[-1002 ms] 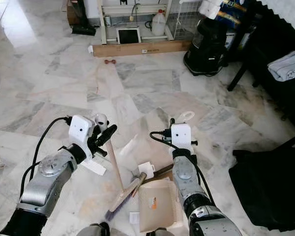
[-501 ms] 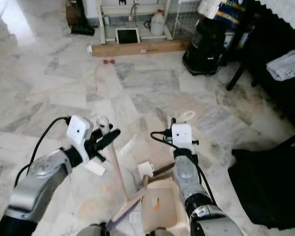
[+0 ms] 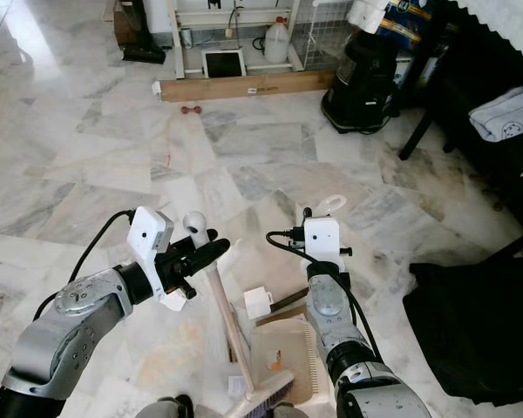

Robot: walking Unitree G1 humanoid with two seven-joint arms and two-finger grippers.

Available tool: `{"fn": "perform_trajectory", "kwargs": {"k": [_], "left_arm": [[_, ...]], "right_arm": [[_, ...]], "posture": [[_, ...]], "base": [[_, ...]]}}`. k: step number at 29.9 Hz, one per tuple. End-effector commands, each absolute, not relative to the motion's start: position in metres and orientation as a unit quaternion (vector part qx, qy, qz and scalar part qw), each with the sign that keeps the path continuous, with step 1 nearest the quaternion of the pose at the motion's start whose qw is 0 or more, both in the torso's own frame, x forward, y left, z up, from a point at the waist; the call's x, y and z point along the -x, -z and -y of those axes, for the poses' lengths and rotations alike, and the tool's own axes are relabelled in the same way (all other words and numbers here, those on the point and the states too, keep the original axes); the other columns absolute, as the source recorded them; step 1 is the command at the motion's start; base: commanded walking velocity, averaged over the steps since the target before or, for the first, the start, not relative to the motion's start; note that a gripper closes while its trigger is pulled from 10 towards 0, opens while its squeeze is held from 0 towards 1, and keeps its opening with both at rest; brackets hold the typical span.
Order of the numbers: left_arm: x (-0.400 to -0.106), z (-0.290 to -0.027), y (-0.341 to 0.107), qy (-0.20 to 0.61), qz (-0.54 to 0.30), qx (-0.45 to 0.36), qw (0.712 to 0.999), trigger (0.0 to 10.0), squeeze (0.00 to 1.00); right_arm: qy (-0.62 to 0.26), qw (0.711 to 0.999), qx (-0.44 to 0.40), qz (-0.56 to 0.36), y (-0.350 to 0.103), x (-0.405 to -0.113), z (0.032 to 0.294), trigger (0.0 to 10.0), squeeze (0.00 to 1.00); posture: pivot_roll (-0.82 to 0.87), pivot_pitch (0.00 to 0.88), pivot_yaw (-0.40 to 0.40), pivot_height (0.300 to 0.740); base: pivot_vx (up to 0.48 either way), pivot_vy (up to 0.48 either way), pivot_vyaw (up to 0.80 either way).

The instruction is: Sweep floor

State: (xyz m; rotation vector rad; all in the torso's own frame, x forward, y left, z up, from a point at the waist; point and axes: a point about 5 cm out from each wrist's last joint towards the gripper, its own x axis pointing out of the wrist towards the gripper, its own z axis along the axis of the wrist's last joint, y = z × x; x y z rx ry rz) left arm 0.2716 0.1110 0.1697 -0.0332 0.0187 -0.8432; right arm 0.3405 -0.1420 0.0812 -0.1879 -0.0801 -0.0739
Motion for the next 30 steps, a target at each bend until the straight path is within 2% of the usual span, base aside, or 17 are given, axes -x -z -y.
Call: {"fn": "perform_trajectory", "kwargs": {"k": [1,7,9,11,14,16,18,19,20,25,27,30], "left_arm": [[-0.271,-0.114,-0.182,0.405,0.015,0.022,0.914,10.0,0.0],[-0.28,-0.139,-0.222,0.341,0.098,0.039,0.934,10.0,0.0],[-0.288,-0.154,-0.235,0.278,0.136,0.027,0.951,10.0,0.0],[-0.299,-0.176,-0.243,0.175,0.165,-0.017,0.971,10.0,0.0],[-0.305,-0.19,-0.241,0.114,0.167,-0.059,0.978,10.0,0.0],[-0.308,-0.199,-0.231,0.072,0.146,-0.13,0.978,10.0,0.0],[-0.31,-0.203,-0.22,0.059,0.12,-0.169,0.976,10.0,0.0],[-0.311,-0.206,-0.206,0.051,0.086,-0.23,0.968,10.0,0.0],[-0.311,-0.208,-0.199,0.05,0.072,-0.248,0.965,10.0,0.0],[-0.311,-0.213,-0.162,0.047,-0.014,-0.299,0.953,10.0,0.0],[-0.308,-0.21,-0.144,0.07,-0.059,-0.294,0.951,10.0,0.0],[-0.306,-0.204,-0.132,0.087,-0.079,-0.279,0.953,10.0,0.0]], "right_arm": [[0.042,0.994,0.095,0.031,-0.08,-0.341,0.144,10.0,0.0],[0.043,0.994,0.097,0.031,-0.079,-0.341,0.146,10.0,0.0],[0.041,0.994,0.097,0.03,-0.078,-0.34,0.146,10.0,0.0],[0.041,0.994,0.097,0.029,-0.078,-0.34,0.145,10.0,0.0],[0.04,0.994,0.096,0.028,-0.077,-0.339,0.145,10.0,0.0],[0.04,0.994,0.096,0.029,-0.077,-0.339,0.145,10.0,0.0],[0.04,0.994,0.096,0.03,-0.078,-0.34,0.145,10.0,0.0],[0.041,0.994,0.097,0.03,-0.078,-0.34,0.146,10.0,0.0],[0.041,0.994,0.098,0.03,-0.078,-0.34,0.147,10.0,0.0],[0.043,0.993,0.1,0.032,-0.079,-0.34,0.149,10.0,0.0],[0.045,0.993,0.101,0.032,-0.08,-0.34,0.151,10.0,0.0],[0.045,0.993,0.101,0.033,-0.079,-0.34,0.151,10.0,0.0]], "posture": [[0.2,0.16,-0.074,0.74],[0.2,0.16,-0.074,0.74],[0.2,0.161,-0.075,0.74],[0.2,0.161,-0.075,0.74],[0.2,0.163,-0.075,0.74],[0.19,0.163,-0.075,0.74],[0.19,0.164,-0.074,0.74],[0.19,0.165,-0.074,0.74],[0.19,0.165,-0.074,0.74],[0.18,0.176,-0.074,0.74],[0.18,0.178,-0.074,0.74],[0.17,0.181,-0.073,0.74]], "base": [[0.0,0.0,0.0],[0.0,0.0,0.0],[0.0,0.0,0.0],[0.0,0.0,0.0],[0.0,0.0,0.0],[0.0,0.0,0.0],[0.0,0.0,0.0],[0.0,0.0,0.0],[0.0,0.0,0.0],[0.0,0.0,0.0],[0.0,0.0,0.0],[0.0,0.0,0.0]]}}
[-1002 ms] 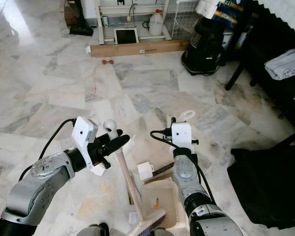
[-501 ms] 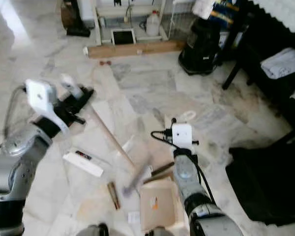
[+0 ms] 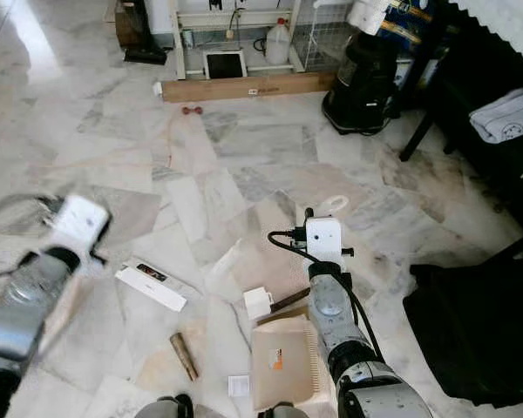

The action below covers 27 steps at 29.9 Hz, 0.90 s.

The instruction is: Sweep floor

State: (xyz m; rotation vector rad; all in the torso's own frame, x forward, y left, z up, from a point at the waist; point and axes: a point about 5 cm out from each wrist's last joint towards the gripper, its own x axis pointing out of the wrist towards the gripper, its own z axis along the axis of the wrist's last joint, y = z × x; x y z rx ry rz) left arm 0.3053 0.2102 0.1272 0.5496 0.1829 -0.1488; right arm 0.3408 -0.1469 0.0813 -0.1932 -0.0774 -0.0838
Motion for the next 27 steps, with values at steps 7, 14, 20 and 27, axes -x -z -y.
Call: {"fn": "perform_trajectory", "kwargs": {"k": [7,14,20,27], "left_arm": [[-0.316,-0.171,-0.128,0.093,-0.051,-0.13,0.986,10.0,0.0],[-0.318,-0.153,-0.135,0.12,-0.051,-0.045,0.99,10.0,0.0],[-0.315,-0.148,-0.137,0.15,-0.07,-0.03,0.986,10.0,0.0],[-0.319,-0.145,-0.152,0.131,-0.049,-0.024,0.99,10.0,0.0]], "right_arm": [[0.05,0.993,0.102,0.033,-0.079,-0.34,0.154,10.0,0.0],[0.05,0.993,0.101,0.032,-0.078,-0.338,0.154,10.0,0.0],[0.048,0.993,0.099,0.031,-0.077,-0.338,0.153,10.0,0.0],[0.044,0.994,0.097,0.031,-0.077,-0.338,0.15,10.0,0.0]], "posture": [[0.16,0.182,-0.068,0.74],[0.16,0.171,-0.064,0.74],[0.17,0.166,-0.06,0.74],[0.17,0.16,-0.061,0.74]], "base": [[0.0,0.0,0.0],[0.0,0.0,0.0],[0.0,0.0,0.0],[0.0,0.0,0.0]]}}
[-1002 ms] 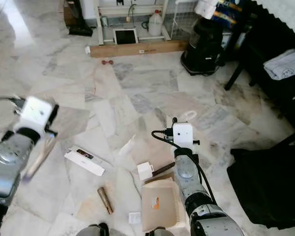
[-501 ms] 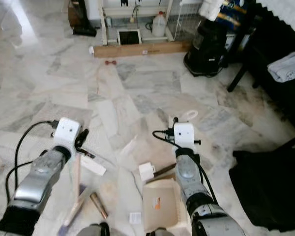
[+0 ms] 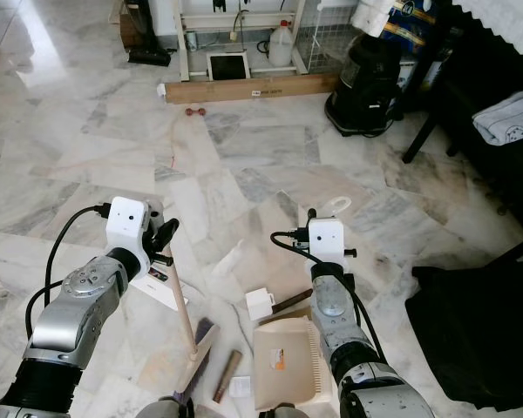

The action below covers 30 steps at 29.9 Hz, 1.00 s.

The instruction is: Sweep floor

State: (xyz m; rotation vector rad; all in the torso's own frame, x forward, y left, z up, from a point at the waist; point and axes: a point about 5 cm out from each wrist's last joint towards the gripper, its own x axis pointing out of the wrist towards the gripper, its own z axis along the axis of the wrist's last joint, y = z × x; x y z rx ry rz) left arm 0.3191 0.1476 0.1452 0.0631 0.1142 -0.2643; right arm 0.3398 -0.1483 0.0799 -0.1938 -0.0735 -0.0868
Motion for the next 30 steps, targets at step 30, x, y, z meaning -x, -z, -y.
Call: {"fn": "perform_trajectory", "kwargs": {"k": [30], "left_arm": [[-0.312,-0.132,-0.147,0.207,-0.122,-0.031,0.97,10.0,0.0]], "right_arm": [[-0.035,0.996,0.08,-0.019,-0.058,-0.33,0.138,10.0,0.0]], "posture": [[0.15,0.158,-0.071,0.74]], "base": [[0.0,0.0,0.0]]}}
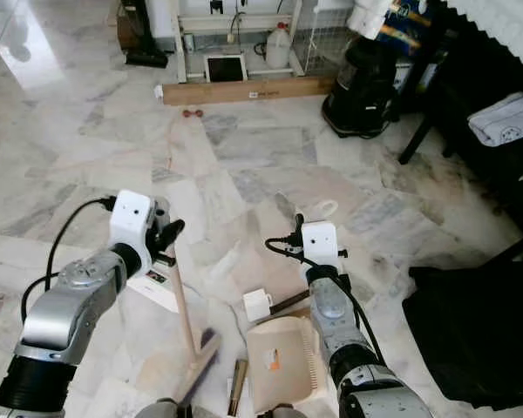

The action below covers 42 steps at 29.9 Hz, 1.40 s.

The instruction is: Sweep floor

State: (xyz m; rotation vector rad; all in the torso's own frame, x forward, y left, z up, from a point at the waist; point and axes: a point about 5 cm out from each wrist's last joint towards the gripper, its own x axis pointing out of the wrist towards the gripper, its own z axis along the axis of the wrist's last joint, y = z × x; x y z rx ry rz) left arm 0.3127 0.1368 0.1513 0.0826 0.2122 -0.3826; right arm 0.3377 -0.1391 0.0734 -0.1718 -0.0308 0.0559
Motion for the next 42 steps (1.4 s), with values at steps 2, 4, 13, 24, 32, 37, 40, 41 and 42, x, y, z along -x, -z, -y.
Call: {"fn": "perform_trajectory", "kwargs": {"k": [2,4,13,24,32,37,40,41,42], "left_arm": [[-0.313,-0.128,-0.149,0.217,-0.125,-0.023,0.968,10.0,0.0],[-0.314,-0.126,-0.152,0.225,-0.133,-0.014,0.965,10.0,0.0],[-0.309,-0.117,-0.153,0.253,-0.155,-0.001,0.955,10.0,0.0],[-0.316,-0.119,-0.162,0.216,-0.131,-0.02,0.967,10.0,0.0],[-0.323,-0.144,-0.176,0.126,-0.054,-0.081,0.987,10.0,0.0],[-0.319,-0.151,-0.188,0.092,0.029,-0.096,0.991,10.0,0.0],[-0.315,-0.162,-0.182,0.051,0.053,-0.099,0.992,10.0,0.0],[-0.315,-0.167,-0.178,0.034,0.059,-0.1,0.993,10.0,0.0],[-0.314,-0.169,-0.175,0.024,0.062,-0.101,0.993,10.0,0.0]], "right_arm": [[-0.035,0.996,0.078,-0.019,-0.058,-0.33,0.137,10.0,0.0],[-0.035,0.996,0.077,-0.019,-0.059,-0.33,0.137,10.0,0.0],[-0.036,0.997,0.068,-0.015,-0.062,-0.333,0.137,10.0,0.0],[-0.056,0.996,0.064,-0.024,-0.059,-0.33,0.134,10.0,0.0],[-0.062,0.995,0.07,-0.03,-0.056,-0.328,0.139,10.0,0.0],[-0.04,0.997,0.068,-0.013,-0.061,-0.33,0.146,10.0,0.0],[-0.039,0.997,0.067,-0.005,-0.064,-0.331,0.147,10.0,0.0],[-0.038,0.997,0.066,-0.003,-0.065,-0.331,0.147,10.0,0.0],[-0.038,0.997,0.065,-0.002,-0.065,-0.331,0.148,10.0,0.0]], "posture": [[0.15,0.157,-0.07,0.74],[0.15,0.157,-0.07,0.74],[0.15,0.152,-0.069,0.74],[0.14,0.141,-0.07,0.74],[0.14,0.129,-0.067,0.74],[0.14,0.114,-0.063,0.74],[0.14,0.102,-0.06,0.74],[0.14,0.097,-0.059,0.74],[0.13,0.093,-0.059,0.74]], "base": [[0.0,0.0,0.0],[0.0,0.0,0.0],[0.0,0.0,0.0],[0.0,0.0,0.0],[0.0,0.0,0.0],[0.0,0.0,0.0],[0.0,0.0,0.0],[0.0,0.0,0.0],[0.0,0.0,0.0]]}}
